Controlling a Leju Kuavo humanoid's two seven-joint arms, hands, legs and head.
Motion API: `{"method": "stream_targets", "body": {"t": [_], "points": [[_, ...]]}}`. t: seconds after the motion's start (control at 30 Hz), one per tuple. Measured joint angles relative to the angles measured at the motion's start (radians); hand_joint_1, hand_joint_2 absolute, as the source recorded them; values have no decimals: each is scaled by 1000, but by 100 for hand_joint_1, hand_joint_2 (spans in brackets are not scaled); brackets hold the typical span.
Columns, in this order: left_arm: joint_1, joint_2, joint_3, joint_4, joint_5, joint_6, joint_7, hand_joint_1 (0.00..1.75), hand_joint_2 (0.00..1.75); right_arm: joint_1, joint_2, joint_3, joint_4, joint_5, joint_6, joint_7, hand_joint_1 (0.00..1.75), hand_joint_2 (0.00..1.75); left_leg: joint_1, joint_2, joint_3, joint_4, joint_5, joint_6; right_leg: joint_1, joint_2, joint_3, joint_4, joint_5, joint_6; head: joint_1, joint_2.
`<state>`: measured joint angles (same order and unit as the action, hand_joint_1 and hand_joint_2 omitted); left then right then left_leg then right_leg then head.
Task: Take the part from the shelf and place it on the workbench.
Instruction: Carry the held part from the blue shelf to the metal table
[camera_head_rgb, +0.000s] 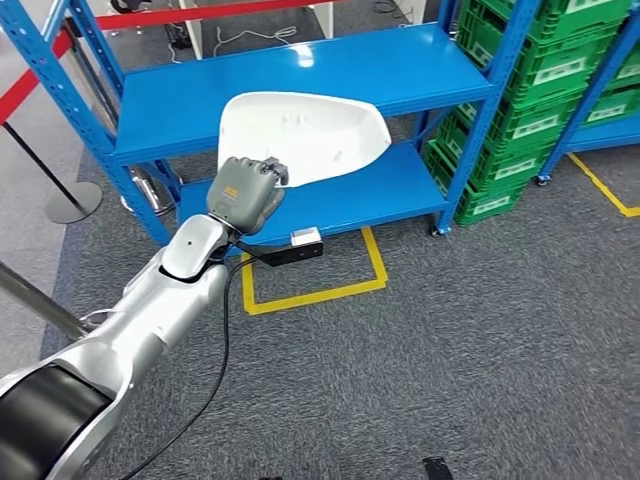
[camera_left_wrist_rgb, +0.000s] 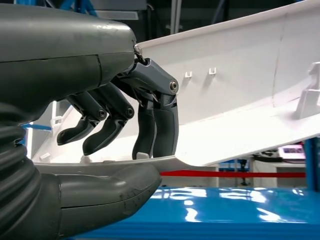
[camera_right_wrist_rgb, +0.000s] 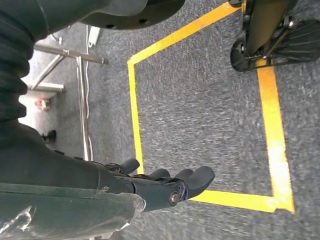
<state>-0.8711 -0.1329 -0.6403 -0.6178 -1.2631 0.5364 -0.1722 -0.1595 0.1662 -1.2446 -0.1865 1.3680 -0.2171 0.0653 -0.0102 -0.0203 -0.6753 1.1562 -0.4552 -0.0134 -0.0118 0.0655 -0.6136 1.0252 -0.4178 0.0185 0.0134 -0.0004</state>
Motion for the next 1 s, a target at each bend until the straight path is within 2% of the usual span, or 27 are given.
{"method": "stream_targets", "body": {"t": [0.07, 0.1, 0.17, 0.2, 0.27, 0.3, 0.33, 0.37, 0.4, 0.43, 0.47, 0.53, 0.57, 0.6, 0.63, 0.7, 0.77, 0.83, 0.87, 0.9, 0.93, 0.97, 1.0], "points": [[-5, 0, -3, 0, 4, 0, 0, 175, 175, -3, 1, -1, 0, 0, 1, -3, 0, 175, 2, -42, 74, -115, 29, 12, 0, 19, -9, 1, 8, 9, 0, 0], [-7, 1, -4, 0, 5, 0, 0, 175, 175, -5, 1, -1, 0, -1, 1, -5, 0, 175, 3, -54, 91, -144, 29, 16, -2, 28, -14, 1, 13, 15, 0, 0], [-9, 0, -6, 0, 7, 0, 0, 175, 175, -5, 1, -2, 0, -1, 1, -6, 0, 175, 3, -42, 95, -161, 27, 18, -4, 45, -23, -2, 22, 27, -1, 0], [-10, -2, -7, 0, 7, 0, 0, 175, 175, -3, 1, -2, 0, -1, 2, -6, 0, 175, 5, -30, 95, -166, 29, 20, -3, 39, -30, 0, 21, 33, 0, 0], [-12, -4, -9, 0, 8, 0, 0, 175, 175, -1, 1, -3, 0, -1, 2, -7, 0, 175, 9, -6, 94, -173, 36, 27, 0, -2, -58, 52, -14, 42, 6, 0], [-12, -3, -11, -1, 8, 0, 0, 175, 175, -2, 1, -4, 0, -1, 2, -7, 0, 175, 9, 5, 94, -174, 37, 29, 1, -29, -83, 107, -47, 47, 9, 0], [-11, -2, -12, -1, 8, 0, 0, 175, 175, -3, 1, -4, 0, -1, 2, -7, 0, 175, 9, 18, 92, -174, 38, 31, 1, -45, -111, 176, -80, 51, 11, 0], [-10, -1, -14, -1, 8, 0, 0, 175, 175, -4, 1, -4, 0, -1, 2, -7, 0, 175, 9, 31, 92, -173, 38, 32, 0, -54, -135, 237, -104, 55, 11, 0], [-8, -1, -16, -1, 8, 0, 0, 175, 175, -4, 1, -4, 0, -1, 3, -7, 0, 175, 9, 44, 91, -173, 39, 32, 0, -57, -146, 271, -112, 57, 12, 0], [-7, 0, -18, -1, 8, 0, 0, 175, 175, -4, 1, -5, 0, -1, 4, -7, 0, 175, 9, 56, 91, -173, 39, 32, 0, -60, -138, 267, -102, 59, 12, 0], [-7, -1, -20, -1, 8, 0, 0, 175, 175, -4, 0, -6, 0, -1, 5, -7, 0, 175, 9, 68, 92, -172, 39, 31, 0, -66, -111, 224, -77, 59, 12, 0], [-10, 0, -22, -1, 9, 0, 0, 175, 175, -5, 1, -6, 0, -1, 5, -7, 0, 175, 5, 87, 91, -167, 37, 25, 5, -109, -32, 88, -23, 56, 13, 0], [-12, 0, -23, -1, 11, 0, 0, 175, 175, -7, 1, -6, 0, -1, 5, -8, 0, 175, 1, 96, 90, -164, 36, 21, 7, -128, -6, 38, -8, 49, 12, 0], [-14, 0, -24, -1, 12, 0, 0, 175, 175, -8, 1, -7, 0, -1, 5, -8, 0, 175, -4, 104, 88, -161, 36, 17, 9, -140, 6, 10, -2, 41, 11, 0], [-15, 0, -25, -1, 14, 0, 0, 175, 175, -9, 2, -7, 0, -1, 5, -8, 0, 175, -8, 113, 87, -159, 36, 13, 12, -138, 6, 3, -3, 32, 10, 0], [-17, -2, -27, -1, 15, 0, 0, 175, 175, -7, 2, -7, 0, -1, 5, -9, 0, 175, -7, 128, 86, -158, 33, 6, 9, -111, -3, 3, 4, 16, 8, 0], [-17, -3, -29, -1, 16, 0, 0, 175, 175, -7, 2, -7, 0, -1, 4, -8, 0, 175, -2, 96, 70, -119, -1, -5, 5, -87, -9, 1, 12, 4, 7, 0], [-16, -1, -30, 0, 17, 0, 0, 175, 175, -9, 1, -7, 0, -1, 1, -8, 0, 175, 3, 46, 20, -2, -70, -12, 1, -63, -17, 0, 19, -4, 4, 0], [-13, 0, -30, 0, 17, 0, 0, 175, 175, -9, 1, -7, 0, -1, 0, -8, 0, 175, 4, 35, -11, 65, -99, -14, 0, -50, -20, 0, 22, -7, 3, 0], [-10, 0, -31, 0, 18, 0, 0, 175, 175, -8, 2, -8, 0, -1, -1, -8, 0, 175, 4, 30, -33, 114, -113, -14, 0, -36, -24, 0, 25, -7, 3, 0], [-7, 1, -31, 0, 18, 0, 0, 175, 175, -6, 1, -8, 0, -1, -1, -8, 0, 175, 4, 27, -40, 128, -108, -12, 0, -22, -27, 0, 28, -6, 3, 0], [-6, 1, -32, 0, 18, 0, 0, 175, 175, -4, 2, -8, 0, -1, -2, -8, 0, 175, 5, 24, -29, 104, -84, -11, -1, -8, -29, 0, 31, -3, 3, 0], [-6, 1, -32, 0, 18, 0, 0, 175, 175, -3, 1, -8, 0, -1, -2, -8, 0, 175, 7, 14, -1, 50, -50, -9, -1, 6, -30, 1, 34, 0, 3, 0]]}}
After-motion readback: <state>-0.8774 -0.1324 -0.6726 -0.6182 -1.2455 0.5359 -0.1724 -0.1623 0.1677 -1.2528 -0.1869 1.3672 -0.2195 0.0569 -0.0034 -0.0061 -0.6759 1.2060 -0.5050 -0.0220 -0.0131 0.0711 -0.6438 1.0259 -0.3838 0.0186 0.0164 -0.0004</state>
